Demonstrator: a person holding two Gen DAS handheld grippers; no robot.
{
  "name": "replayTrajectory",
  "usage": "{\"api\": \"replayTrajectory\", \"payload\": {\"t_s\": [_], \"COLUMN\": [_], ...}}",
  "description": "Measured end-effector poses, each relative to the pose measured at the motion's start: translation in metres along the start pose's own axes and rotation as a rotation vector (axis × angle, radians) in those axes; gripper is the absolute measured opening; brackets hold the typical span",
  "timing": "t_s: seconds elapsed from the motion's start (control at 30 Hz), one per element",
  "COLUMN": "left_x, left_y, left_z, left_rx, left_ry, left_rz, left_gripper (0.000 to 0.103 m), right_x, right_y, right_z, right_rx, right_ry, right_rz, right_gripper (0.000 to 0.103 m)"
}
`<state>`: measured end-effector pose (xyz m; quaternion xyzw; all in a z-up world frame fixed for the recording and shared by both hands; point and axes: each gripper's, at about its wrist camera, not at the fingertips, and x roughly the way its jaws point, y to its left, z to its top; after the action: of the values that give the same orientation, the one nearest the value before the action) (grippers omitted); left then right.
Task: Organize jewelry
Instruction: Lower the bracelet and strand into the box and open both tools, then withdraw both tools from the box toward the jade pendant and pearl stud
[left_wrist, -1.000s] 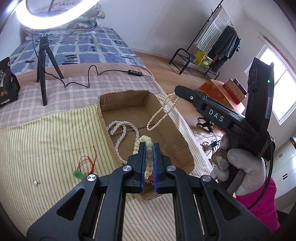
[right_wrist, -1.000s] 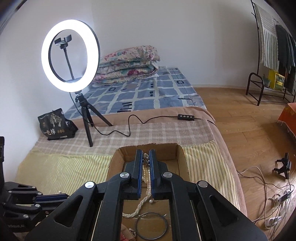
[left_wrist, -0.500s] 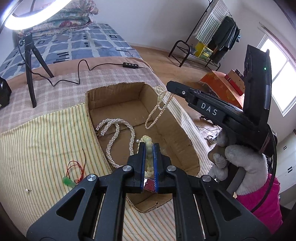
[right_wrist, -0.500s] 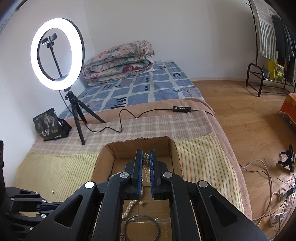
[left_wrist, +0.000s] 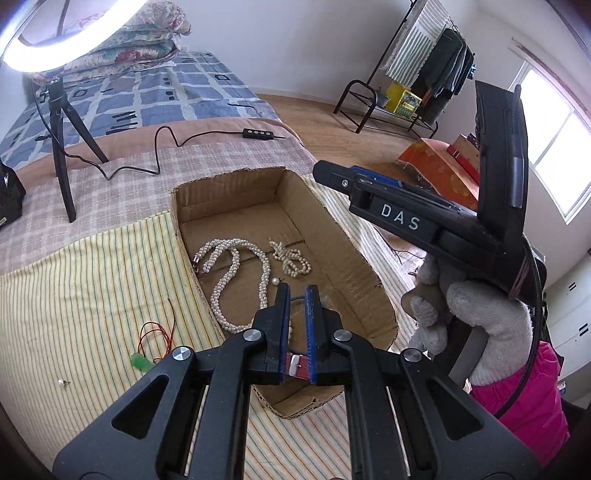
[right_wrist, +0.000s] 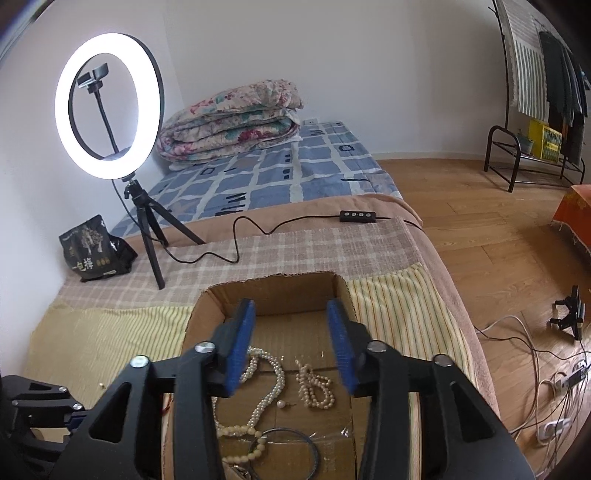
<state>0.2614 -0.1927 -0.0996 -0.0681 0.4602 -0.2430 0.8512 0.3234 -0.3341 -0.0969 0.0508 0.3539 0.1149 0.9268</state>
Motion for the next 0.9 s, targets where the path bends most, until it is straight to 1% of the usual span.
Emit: {"api": "replayTrajectory", "payload": {"t_s": [0.03, 0.07, 0.1, 0.13, 0.2, 0.37, 0.5, 0.73, 0.77, 0.83, 0.9], "left_x": [-0.001, -0.003, -0.005, -0.007, -0.014, -0.030, -0.046, -0.077, -0.081, -0.089, -0.097], "left_y": [0.000, 0.001, 0.001, 0.002, 0.004, 0.009, 0.013, 0.020, 0.023, 0.030, 0.041], "left_z": [0.000, -0.001, -0.002, -0.003, -0.004, -0.008, -0.011, -0.017, -0.018, -0.022, -0.027], "left_rx": [0.002, 0.005, 0.006, 0.006, 0.002, -0.003, -0.006, 0.002, 0.001, -0.005, -0.013], "left_ry": [0.000, 0.000, -0.002, -0.004, -0.015, -0.032, -0.047, -0.082, -0.085, -0.089, -0.090], "left_rz": [0.002, 0.006, 0.010, 0.013, 0.015, 0.027, 0.035, 0.056, 0.061, 0.060, 0.066], "left_gripper": [0.005, 0.006, 0.008, 0.016, 0.028, 0.028, 0.028, 0.029, 0.030, 0.041, 0.042], "right_x": [-0.001, -0.003, -0.005, -0.006, -0.010, -0.022, -0.032, -0.049, -0.052, -0.057, -0.062], "right_y": [0.000, 0.000, 0.001, 0.001, 0.004, 0.013, 0.025, 0.042, 0.044, 0.049, 0.054], "right_z": [0.001, 0.002, 0.003, 0.004, 0.006, 0.010, 0.011, 0.009, 0.008, 0.005, 0.001], "right_rx": [0.005, 0.011, 0.014, 0.017, 0.015, 0.004, -0.006, -0.011, -0.010, -0.010, -0.015], "right_ry": [-0.006, -0.012, -0.017, -0.020, -0.023, -0.037, -0.050, -0.058, -0.059, -0.062, -0.062], "right_rz": [-0.012, -0.028, -0.041, -0.051, -0.056, -0.073, -0.081, -0.086, -0.085, -0.079, -0.064], "right_gripper": [0.060, 0.067, 0.069, 0.069, 0.069, 0.070, 0.077, 0.077, 0.078, 0.078, 0.078]}}
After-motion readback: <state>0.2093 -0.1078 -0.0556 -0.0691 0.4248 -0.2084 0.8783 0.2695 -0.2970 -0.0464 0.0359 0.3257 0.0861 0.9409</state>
